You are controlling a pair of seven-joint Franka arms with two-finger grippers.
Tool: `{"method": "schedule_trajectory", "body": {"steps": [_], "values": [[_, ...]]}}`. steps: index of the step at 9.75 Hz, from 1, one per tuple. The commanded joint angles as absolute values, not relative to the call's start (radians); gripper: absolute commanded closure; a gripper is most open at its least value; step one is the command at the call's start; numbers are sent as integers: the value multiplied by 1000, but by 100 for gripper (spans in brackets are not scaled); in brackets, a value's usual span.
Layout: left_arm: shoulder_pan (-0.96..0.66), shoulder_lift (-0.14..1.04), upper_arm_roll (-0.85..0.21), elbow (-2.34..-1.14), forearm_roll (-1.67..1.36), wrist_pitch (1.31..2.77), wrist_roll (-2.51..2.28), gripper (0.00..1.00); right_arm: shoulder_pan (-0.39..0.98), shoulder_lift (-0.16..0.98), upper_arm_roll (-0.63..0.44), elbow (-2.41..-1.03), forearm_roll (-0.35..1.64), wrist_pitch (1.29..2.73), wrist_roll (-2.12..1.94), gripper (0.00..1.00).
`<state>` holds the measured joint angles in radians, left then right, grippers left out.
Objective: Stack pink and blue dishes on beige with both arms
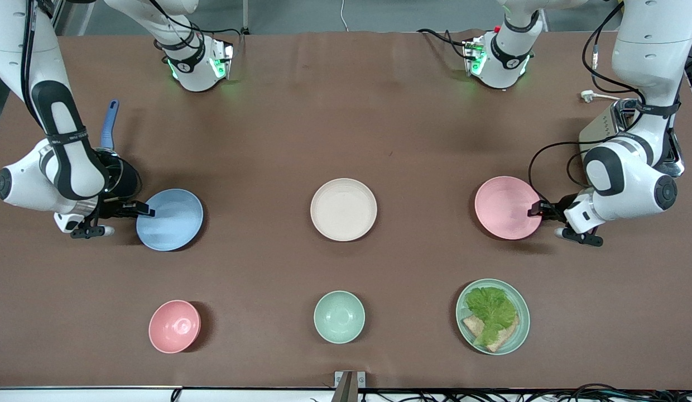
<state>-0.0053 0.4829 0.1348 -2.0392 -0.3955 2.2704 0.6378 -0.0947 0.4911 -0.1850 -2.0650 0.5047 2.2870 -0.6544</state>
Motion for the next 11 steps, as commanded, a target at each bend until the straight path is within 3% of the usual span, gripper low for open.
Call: {"method": "schedule_trajectory", "body": {"steps": [1, 2, 5, 7, 9, 11], "values": [[0, 506, 132, -2060, -417, 2296, 699, 100, -100, 498, -184, -2079, 546, 2310, -678, 82], [0, 493, 132, -2051, -416, 2287, 713, 100, -100, 503, -184, -2079, 572, 2303, -677, 99], [-2, 340, 83, -1999, -417, 2139, 674, 99, -87, 471, -204, -2033, 571, 2188, -648, 99], [2, 279, -68, -1910, -419, 2045, 454, 99, -68, 431, -250, -1915, 495, 1972, -542, 99], [2, 296, -274, -1879, -413, 2060, 216, 98, -60, 417, -252, -1772, 407, 1774, -384, 99], [-11, 354, -413, -1848, -411, 2078, 56, 98, -28, 401, -247, -1662, 390, 1620, -225, 99]]}}
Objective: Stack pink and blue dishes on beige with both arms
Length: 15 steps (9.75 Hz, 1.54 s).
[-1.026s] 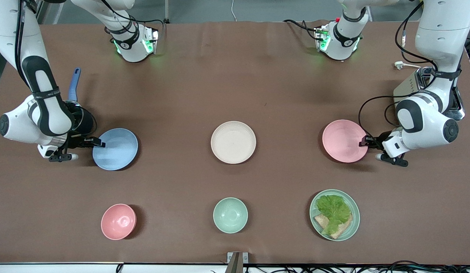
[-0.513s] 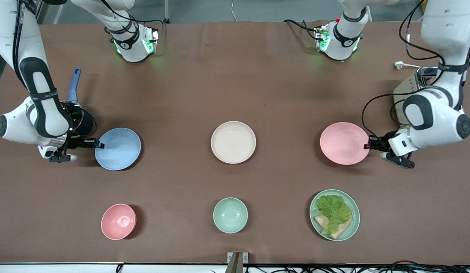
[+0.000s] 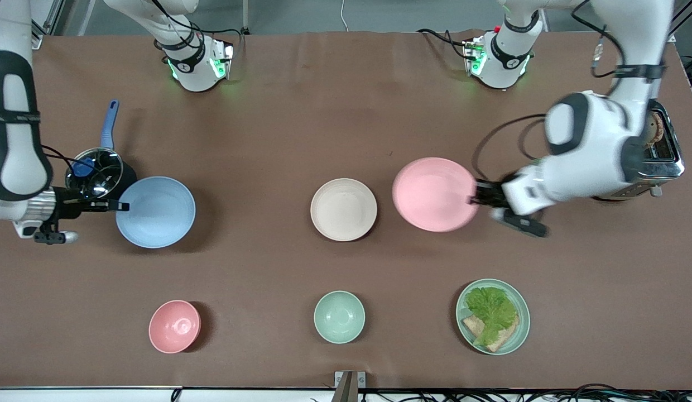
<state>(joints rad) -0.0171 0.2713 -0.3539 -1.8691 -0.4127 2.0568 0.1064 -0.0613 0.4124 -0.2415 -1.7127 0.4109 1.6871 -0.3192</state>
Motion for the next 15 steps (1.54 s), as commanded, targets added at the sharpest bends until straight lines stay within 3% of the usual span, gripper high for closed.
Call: {"method": "schedule_trajectory", "body": {"steps": [1, 4, 6, 7, 8, 9, 10, 12, 14, 15], "values": [[-21, 395, -472, -1848, -408, 2154, -16, 98, 7, 378, -241, -1657, 390, 1600, -150, 99], [-144, 619, -500, -1847, -289, 2443, -223, 95, 71, 333, -137, -1663, 390, 1589, 79, 99], [-161, 673, -502, -1827, -157, 2464, -322, 94, 72, 333, -51, -1664, 390, 1620, 191, 99], [-172, 705, -502, -1791, -111, 2464, -362, 88, 74, 333, -19, -1675, 390, 1640, 227, 99], [-178, 724, -502, -1773, -80, 2464, -417, 62, 75, 333, 13, -1687, 390, 1672, 257, 99], [-181, 726, -502, -1772, -69, 2464, -445, 16, 75, 333, 50, -1706, 390, 1707, 284, 99], [-179, 716, -502, -1766, -69, 2464, -446, 0, 75, 331, 81, -1735, 390, 1748, 297, 99], [-131, 625, -509, -1770, -71, 2413, -442, 0, 77, 325, 171, -1779, 390, 1836, 398, 98], [-51, 430, -502, -1767, -74, 2239, -434, 0, 77, 325, 300, -1874, 390, 2016, 474, 98], [-26, 352, -450, -1766, -78, 2158, -433, 0, 78, 328, 358, -1916, 390, 2081, 500, 98]]}}
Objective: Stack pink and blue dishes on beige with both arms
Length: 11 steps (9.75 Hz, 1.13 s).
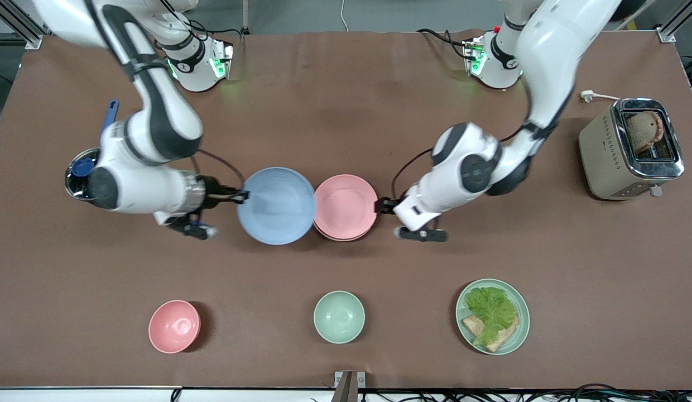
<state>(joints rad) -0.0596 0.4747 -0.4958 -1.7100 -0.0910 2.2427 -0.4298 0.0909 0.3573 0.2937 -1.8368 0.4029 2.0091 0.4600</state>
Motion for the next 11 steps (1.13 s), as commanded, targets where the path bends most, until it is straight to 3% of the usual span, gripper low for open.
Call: {"method": "schedule_trajectory", "body": {"steps": [1, 5, 8, 11], "values": [[-26, 278, -381, -1750, -80, 2067, -430, 0, 90, 334, 417, -1934, 390, 2147, 530, 96], [-32, 114, -192, -1660, -23, 1820, -190, 0, 133, 448, 488, -2009, 391, 2442, 531, 95], [-31, 62, -92, -1465, -23, 1549, -33, 0, 158, 486, 488, -2013, 391, 2493, 520, 94], [-3, -35, -81, -1503, 0, 1503, -9, 0, 160, 506, 488, -2006, 390, 2516, 503, 89]]}}
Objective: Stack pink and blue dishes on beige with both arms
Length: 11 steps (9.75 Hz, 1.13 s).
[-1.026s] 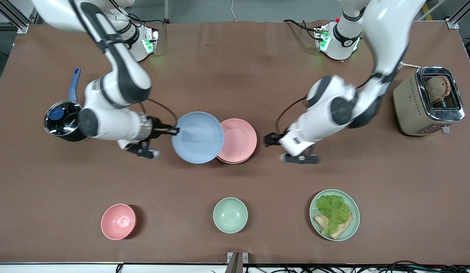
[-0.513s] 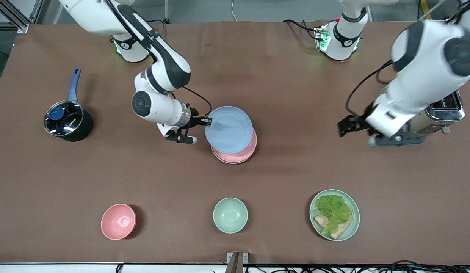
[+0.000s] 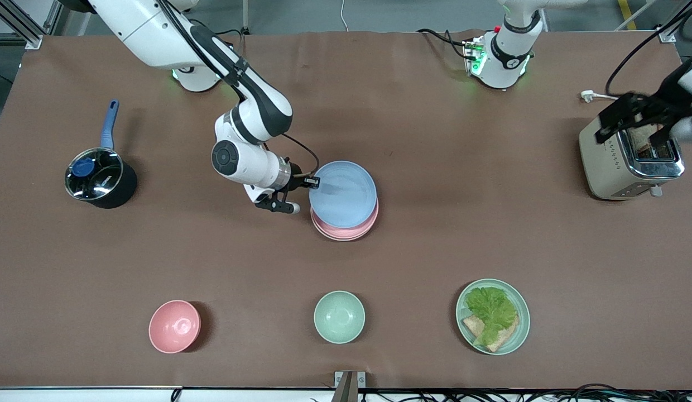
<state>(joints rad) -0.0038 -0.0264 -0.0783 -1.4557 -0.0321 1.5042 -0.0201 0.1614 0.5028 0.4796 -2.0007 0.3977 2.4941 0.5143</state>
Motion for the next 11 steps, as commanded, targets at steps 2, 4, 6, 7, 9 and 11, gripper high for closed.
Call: {"method": "schedule_trajectory", "body": {"steps": [2, 4, 6, 7, 9, 11], "values": [[-9, -44, -118, -1500, 64, 1500, -11, 0, 144, 521, 488, -1990, 371, 2522, 473, 67], [3, -46, -88, -1483, -19, 1499, -26, 0, 143, 509, 483, -1971, 361, 2516, 469, 0], [-27, -43, -12, -1473, -92, 1486, -26, 0, 117, 400, 468, -1982, 242, 2479, 475, 0], [-26, -44, -11, -1479, -91, 1448, -29, 0, 82, 326, 462, -1983, 174, 2386, 477, 0], [-25, -44, -15, -1482, -78, 1437, -29, 0, -3, 116, 428, -1956, -2, 2146, 479, 0], [-20, -43, -15, -1482, -72, 1439, -28, 0, -3, 42, 266, -1851, -55, 1961, 468, 0]]}}
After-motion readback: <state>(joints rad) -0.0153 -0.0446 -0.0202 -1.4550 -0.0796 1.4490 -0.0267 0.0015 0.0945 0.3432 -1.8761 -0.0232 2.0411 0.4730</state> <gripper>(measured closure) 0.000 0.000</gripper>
